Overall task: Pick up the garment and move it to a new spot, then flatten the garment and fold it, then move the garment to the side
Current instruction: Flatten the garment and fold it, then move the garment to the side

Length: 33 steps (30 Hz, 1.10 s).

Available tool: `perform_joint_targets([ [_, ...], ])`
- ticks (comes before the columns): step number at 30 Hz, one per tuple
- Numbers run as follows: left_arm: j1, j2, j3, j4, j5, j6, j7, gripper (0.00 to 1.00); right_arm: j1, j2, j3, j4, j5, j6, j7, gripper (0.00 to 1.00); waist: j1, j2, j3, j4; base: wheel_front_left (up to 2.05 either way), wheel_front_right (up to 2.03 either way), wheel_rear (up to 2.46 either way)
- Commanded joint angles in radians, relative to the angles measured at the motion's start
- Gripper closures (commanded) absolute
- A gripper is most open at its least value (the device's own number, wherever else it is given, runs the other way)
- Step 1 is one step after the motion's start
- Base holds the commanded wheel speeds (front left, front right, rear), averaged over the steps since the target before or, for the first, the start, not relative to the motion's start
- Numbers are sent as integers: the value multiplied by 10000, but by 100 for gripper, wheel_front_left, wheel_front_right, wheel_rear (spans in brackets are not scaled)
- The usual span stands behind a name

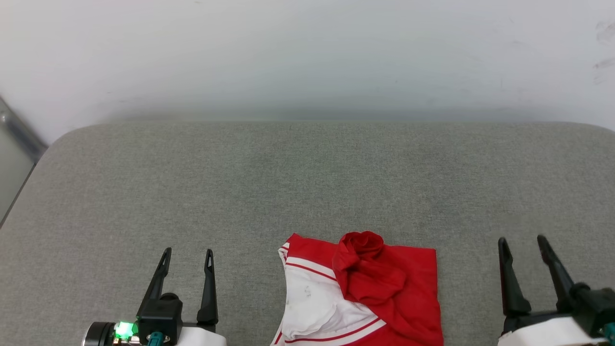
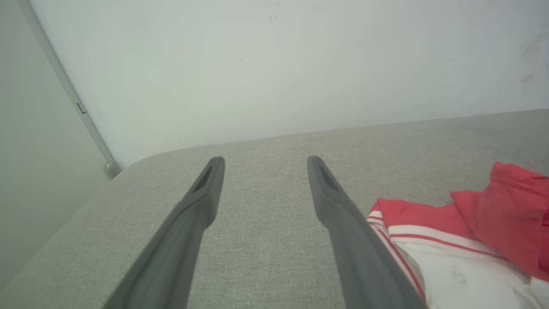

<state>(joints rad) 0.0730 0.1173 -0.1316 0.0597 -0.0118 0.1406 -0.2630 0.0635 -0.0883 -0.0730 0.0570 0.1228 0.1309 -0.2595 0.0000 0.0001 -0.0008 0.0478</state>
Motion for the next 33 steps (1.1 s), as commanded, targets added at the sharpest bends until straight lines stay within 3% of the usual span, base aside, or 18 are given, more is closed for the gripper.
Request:
perform_joint_targets([
  [1,54,40,-13,-39,37,-9,-23,0,216,115,-46,48,-48,-4,-49,0,0,-1,0,5,0,0,0],
  [8,79,31,-18,-70,41,-18,-23,0,546,358,-217,-160,-139,-4,-56,0,0,-1,48,23,0,0,0],
  [13,68,-1,28,-73,-17,-13,-23,0,-111,380,-575,-715,-243,-4,-57,0,0,-1,74,5,0,0,0],
  [20,-16,-67,-5,-43,-47,-58,-23,0,-1888,-875,-478,-1131,-143,-4,208,0,0,-1,148,57,0,0,0],
  [23,-37,-102,-20,-49,-54,-78,-23,0,-2646,-1777,280,-1058,431,-4,1451,0,0,-1,223,116,0,0,0],
  [29,-147,-153,-1,-66,-66,-91,-23,0,-3454,-3854,2345,-1209,3105,-5,6070,0,0,-1,457,189,0,0,0],
  [32,-227,-173,18,-89,-76,-107,-23,0,-3454,-4442,2804,-1204,4730,-4,8137,0,0,-1,620,207,0,0,0],
  [33,-227,-173,18,-89,-76,-107,-23,0,-3454,-4442,2804,-1204,4730,-4,8137,0,0,-1,620,207,0,0,0],
])
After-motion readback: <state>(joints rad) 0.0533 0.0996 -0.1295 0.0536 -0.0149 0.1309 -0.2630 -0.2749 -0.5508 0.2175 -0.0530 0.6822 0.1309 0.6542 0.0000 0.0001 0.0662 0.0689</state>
